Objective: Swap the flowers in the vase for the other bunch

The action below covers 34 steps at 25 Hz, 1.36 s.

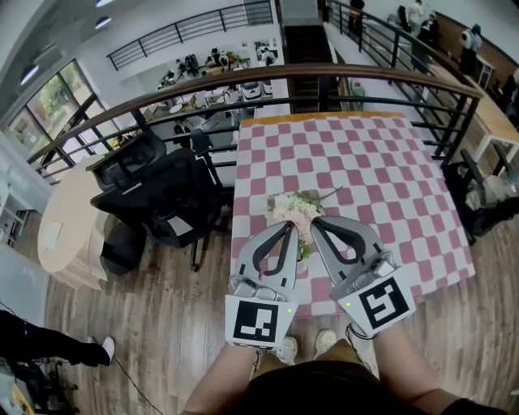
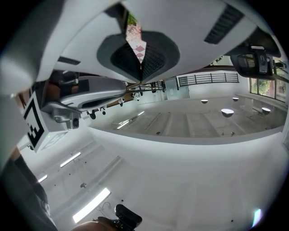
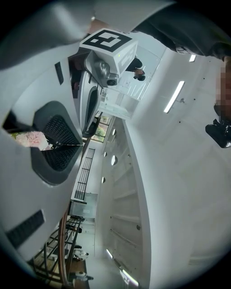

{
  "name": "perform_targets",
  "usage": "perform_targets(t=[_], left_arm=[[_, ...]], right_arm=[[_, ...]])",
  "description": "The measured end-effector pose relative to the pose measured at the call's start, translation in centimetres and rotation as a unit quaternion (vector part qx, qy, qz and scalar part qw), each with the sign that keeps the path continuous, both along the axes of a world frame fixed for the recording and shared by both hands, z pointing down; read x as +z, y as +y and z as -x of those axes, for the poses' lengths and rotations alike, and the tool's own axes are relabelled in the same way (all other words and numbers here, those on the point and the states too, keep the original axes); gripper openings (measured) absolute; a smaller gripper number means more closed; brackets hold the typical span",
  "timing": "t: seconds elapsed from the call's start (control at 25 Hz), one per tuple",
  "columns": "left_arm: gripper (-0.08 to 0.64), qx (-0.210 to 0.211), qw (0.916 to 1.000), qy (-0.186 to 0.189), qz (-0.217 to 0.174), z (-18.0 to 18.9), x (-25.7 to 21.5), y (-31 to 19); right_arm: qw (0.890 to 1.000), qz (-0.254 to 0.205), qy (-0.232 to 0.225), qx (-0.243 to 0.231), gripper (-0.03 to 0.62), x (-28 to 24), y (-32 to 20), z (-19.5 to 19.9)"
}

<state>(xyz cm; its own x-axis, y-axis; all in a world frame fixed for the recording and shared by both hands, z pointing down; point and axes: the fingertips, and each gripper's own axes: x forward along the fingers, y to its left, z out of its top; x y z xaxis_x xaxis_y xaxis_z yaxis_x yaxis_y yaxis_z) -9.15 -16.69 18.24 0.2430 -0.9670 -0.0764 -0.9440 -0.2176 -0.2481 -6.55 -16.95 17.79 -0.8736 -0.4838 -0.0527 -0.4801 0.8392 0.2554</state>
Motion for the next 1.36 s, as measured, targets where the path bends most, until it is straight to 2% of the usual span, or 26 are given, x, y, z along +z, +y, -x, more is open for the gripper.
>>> perform_targets(t=[0.4, 0.8, 1.12, 1.36], left_arm=[[0.009, -0.003, 1.0000, -0.003, -0.006, 0.0, -0.5, 0.9], [0.009, -0.005, 1.0000, -0.005, -0.002, 0.5, -0.4, 1.2], [0.009, -0.007, 1.0000, -0.001, 0.001, 0.6, -0.3, 1.0], [0.009, -0.004, 0.9997, -0.022, -0.004, 0.2, -0.5, 0.5]], right_arm=[[0.999, 0.008, -0.033, 0.002, 0.032, -0.9, 0.6, -0.8], [1.000, -0.009, -0.017, -0.001, 0.032, -0.6, 1.3, 0.2], [1.000, -0.006, -0.014, 0.002, 0.032, -0.4, 1.1, 0.1], [1.000, -0.015, -0.011, -0.003, 0.032, -0.4, 1.1, 0.6]])
